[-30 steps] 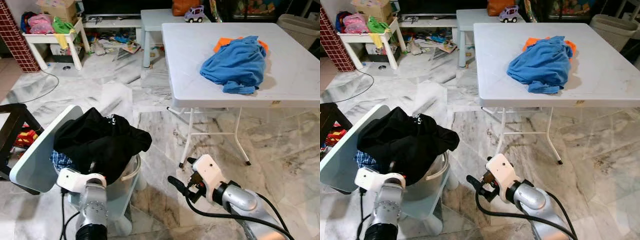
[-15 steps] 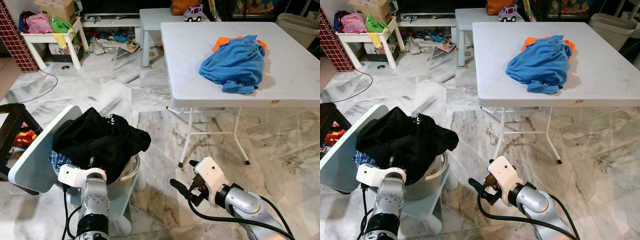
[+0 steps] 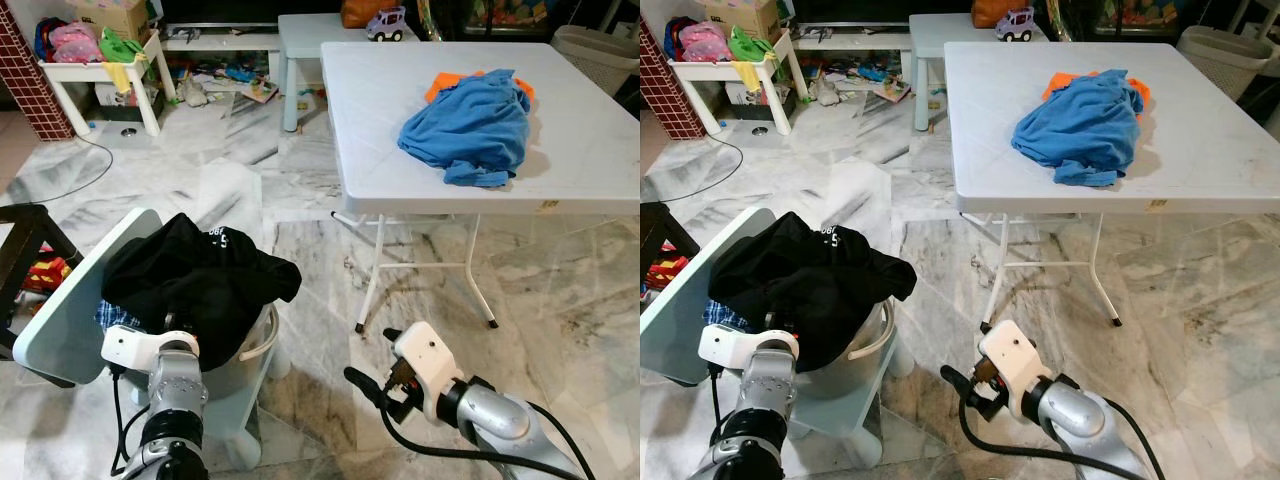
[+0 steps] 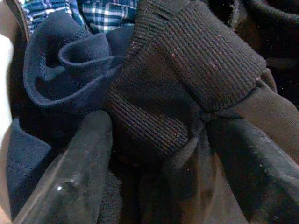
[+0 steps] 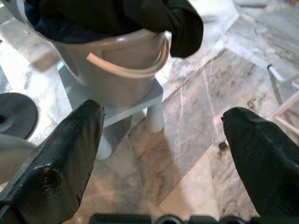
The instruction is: Hang hanger
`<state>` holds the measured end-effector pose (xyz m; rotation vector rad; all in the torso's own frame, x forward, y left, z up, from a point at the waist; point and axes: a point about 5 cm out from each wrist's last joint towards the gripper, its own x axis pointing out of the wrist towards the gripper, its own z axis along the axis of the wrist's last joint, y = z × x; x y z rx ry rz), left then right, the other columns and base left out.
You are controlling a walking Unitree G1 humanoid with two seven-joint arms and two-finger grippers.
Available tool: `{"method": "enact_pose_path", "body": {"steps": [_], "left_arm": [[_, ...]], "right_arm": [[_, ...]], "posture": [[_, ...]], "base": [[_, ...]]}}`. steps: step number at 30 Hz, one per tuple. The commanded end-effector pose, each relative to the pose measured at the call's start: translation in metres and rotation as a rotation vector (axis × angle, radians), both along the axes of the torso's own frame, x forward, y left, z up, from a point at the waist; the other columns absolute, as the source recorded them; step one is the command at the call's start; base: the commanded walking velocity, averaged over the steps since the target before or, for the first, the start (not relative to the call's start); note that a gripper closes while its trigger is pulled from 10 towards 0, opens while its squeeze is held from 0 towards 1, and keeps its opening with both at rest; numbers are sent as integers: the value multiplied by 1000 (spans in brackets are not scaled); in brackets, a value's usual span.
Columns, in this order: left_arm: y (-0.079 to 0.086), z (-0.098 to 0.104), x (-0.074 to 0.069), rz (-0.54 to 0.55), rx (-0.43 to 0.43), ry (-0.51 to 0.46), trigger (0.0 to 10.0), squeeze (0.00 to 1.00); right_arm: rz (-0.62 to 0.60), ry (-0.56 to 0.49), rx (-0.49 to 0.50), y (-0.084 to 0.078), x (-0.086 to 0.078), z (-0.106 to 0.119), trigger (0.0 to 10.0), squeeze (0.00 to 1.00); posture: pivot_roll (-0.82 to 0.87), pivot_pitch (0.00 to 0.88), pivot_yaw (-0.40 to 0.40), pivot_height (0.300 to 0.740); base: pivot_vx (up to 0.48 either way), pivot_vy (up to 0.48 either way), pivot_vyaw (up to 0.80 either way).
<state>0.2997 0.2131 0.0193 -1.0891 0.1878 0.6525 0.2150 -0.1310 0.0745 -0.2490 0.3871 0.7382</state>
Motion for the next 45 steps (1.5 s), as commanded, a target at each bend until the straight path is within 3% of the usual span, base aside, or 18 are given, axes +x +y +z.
{"method": "enact_pose_path", "body": {"steps": [1, 12, 27, 36, 42, 45], "left_arm": [[2, 2, 1, 15, -7, -12, 0, 0], [4, 1, -1, 48, 20, -17, 0, 0], [11, 3, -5, 87, 104, -11, 0, 0], [14, 11, -4, 49, 268, 3, 0, 0], [23, 23, -5, -20, 513, 17, 0, 0], [26, 27, -6, -34, 567, 16, 0, 0]], "right_arm": [[-4, -13, -3, -3, -1, 5, 10000, 0], [-5, 36, -11, -5, -22, 2, 10000, 0], [-1, 41, -25, -7, -18, 5, 10000, 0], [-4, 42, -12, -1, -15, 2, 10000, 0], [-7, 22, 20, 11, -3, -2, 10000, 0], [-8, 12, 30, 15, 3, -3, 10000, 0]], "posture": [[-263, 131, -27, 740], [-267, 182, -49, 740], [-268, 178, -65, 740], [-242, 161, -41, 740], [-187, 111, -12, 740], [-166, 91, -5, 740]], "base": [[0, 0, 0], [0, 0, 0], [0, 0, 0], [0, 0, 0], [0, 0, 0], [0, 0, 0]]}}
